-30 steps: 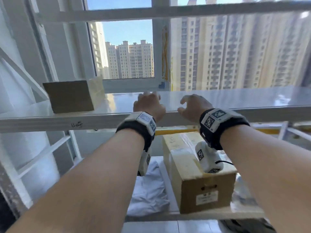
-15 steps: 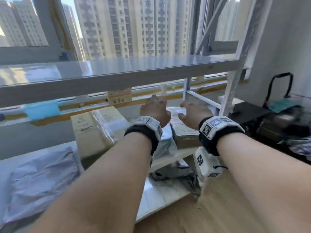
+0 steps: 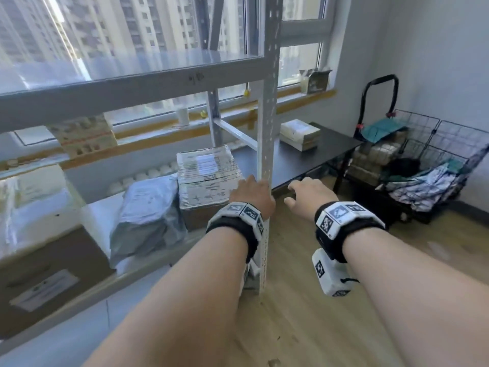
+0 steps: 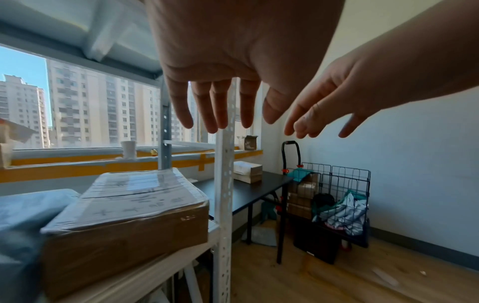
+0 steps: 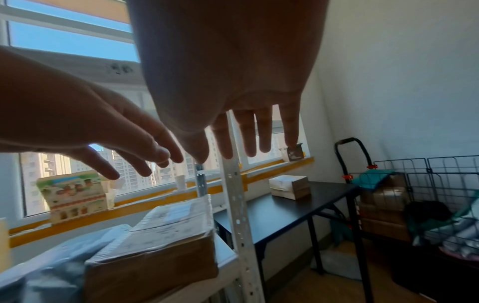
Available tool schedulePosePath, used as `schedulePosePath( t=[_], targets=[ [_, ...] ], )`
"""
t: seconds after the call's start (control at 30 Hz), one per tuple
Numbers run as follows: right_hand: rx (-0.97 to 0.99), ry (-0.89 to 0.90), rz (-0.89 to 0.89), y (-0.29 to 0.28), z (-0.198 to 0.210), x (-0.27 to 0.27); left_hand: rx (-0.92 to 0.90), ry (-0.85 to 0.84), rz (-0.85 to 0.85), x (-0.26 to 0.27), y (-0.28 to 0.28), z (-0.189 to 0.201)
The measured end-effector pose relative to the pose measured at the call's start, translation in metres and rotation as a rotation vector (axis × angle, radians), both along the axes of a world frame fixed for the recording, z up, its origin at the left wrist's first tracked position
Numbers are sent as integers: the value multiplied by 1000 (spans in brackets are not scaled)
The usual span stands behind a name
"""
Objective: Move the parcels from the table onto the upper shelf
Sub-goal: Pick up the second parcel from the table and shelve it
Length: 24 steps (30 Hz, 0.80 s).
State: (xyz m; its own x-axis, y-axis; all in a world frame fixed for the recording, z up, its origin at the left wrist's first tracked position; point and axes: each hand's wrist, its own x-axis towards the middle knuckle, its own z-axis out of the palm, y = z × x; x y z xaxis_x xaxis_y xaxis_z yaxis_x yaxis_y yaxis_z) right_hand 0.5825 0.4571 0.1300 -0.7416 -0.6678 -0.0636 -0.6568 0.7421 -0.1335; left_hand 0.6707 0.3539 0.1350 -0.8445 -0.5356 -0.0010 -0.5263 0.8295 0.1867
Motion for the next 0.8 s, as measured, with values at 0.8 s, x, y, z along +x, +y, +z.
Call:
schedulePosePath(
  t=[0.8],
  targets=[
    [-25, -79, -216, -7, -33, -365, 87, -42, -143, -403, -16, -40]
  ],
)
